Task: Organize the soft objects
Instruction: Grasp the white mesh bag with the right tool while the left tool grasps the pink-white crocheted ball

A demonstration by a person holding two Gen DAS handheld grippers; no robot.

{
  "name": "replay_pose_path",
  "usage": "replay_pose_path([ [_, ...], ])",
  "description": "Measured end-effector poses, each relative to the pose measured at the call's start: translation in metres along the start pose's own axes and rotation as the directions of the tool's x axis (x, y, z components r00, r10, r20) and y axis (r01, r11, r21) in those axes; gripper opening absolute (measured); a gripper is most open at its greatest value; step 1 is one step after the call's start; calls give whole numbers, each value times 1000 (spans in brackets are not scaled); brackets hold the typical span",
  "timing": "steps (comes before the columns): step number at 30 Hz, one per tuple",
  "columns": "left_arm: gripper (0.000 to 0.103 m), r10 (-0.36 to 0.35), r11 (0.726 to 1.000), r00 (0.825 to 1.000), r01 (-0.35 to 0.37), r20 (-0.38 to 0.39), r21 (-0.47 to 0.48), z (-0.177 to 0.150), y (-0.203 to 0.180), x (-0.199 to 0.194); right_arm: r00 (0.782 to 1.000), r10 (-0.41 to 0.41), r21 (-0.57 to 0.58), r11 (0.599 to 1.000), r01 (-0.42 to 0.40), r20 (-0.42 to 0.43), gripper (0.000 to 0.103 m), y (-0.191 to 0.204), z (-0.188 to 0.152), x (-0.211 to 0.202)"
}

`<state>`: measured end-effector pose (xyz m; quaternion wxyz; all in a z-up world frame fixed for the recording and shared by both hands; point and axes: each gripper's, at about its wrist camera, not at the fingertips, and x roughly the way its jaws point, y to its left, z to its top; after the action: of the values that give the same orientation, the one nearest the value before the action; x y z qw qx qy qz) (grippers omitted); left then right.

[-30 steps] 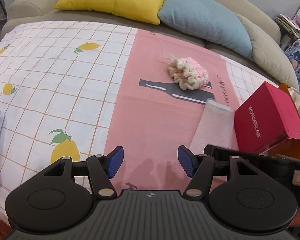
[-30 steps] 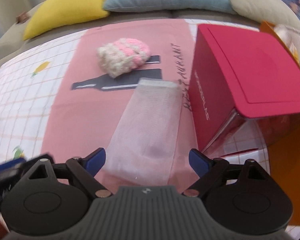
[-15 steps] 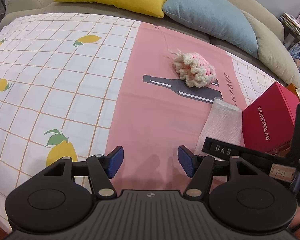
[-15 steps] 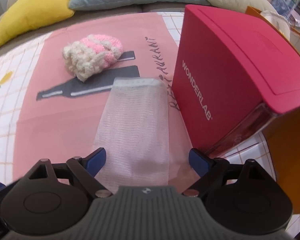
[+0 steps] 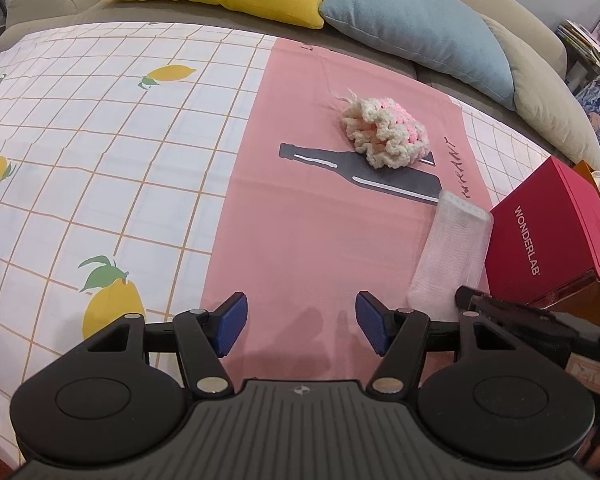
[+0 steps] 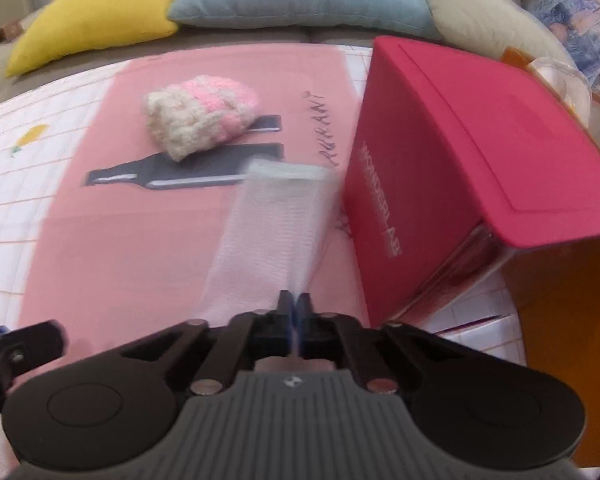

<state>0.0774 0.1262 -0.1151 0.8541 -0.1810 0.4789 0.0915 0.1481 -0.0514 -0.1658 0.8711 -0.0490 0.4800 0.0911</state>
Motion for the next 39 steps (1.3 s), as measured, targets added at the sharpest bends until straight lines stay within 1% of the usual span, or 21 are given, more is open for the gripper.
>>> replay_pose_path([
  [4,73,-2,1000,1000,2,7,1,1,0,-2,999,49,-37,998,-49,-3,0,6,-6,-6],
  [8,73,-18,1000,999,17,29,15,5,-1,-7,997,78,-60,995,-76,27,0,7,-4,-15],
  [12,73,-38,997,997,34,72,66,19,-6,-12,988,109,-100,990,-99,111,0,5,12,-33],
  [17,73,-66,989,988,47,137,138,48,-18,-13,966,144,-150,982,-113,215,0,2,42,-52],
  [20,79,-92,981,980,59,177,183,68,-27,-11,955,164,-172,977,-123,249,0,-1,64,-54],
  [22,87,-107,974,973,60,205,220,79,-33,-7,953,167,-183,975,-123,253,0,-4,77,-51],
  [24,88,-114,963,969,53,218,264,90,-41,-1,954,163,-187,975,-117,252,0,-6,90,-43],
  [28,88,-136,937,970,61,199,345,108,-54,23,958,158,-203,973,-109,241,0,-10,108,-29],
  [30,88,-156,925,974,87,162,370,114,-59,39,959,156,-211,972,-105,238,0,-11,112,-25],
  [33,88,-178,923,977,124,116,365,118,-61,62,959,149,-218,971,-97,240,0,-14,116,-19],
  [36,88,-157,922,983,113,90,371,121,-61,83,961,147,-214,972,-97,233,0,-17,119,-12],
  [39,88,-136,934,988,106,66,342,124,-59,102,962,147,-208,973,-100,229,0,-17,120,-8],
])
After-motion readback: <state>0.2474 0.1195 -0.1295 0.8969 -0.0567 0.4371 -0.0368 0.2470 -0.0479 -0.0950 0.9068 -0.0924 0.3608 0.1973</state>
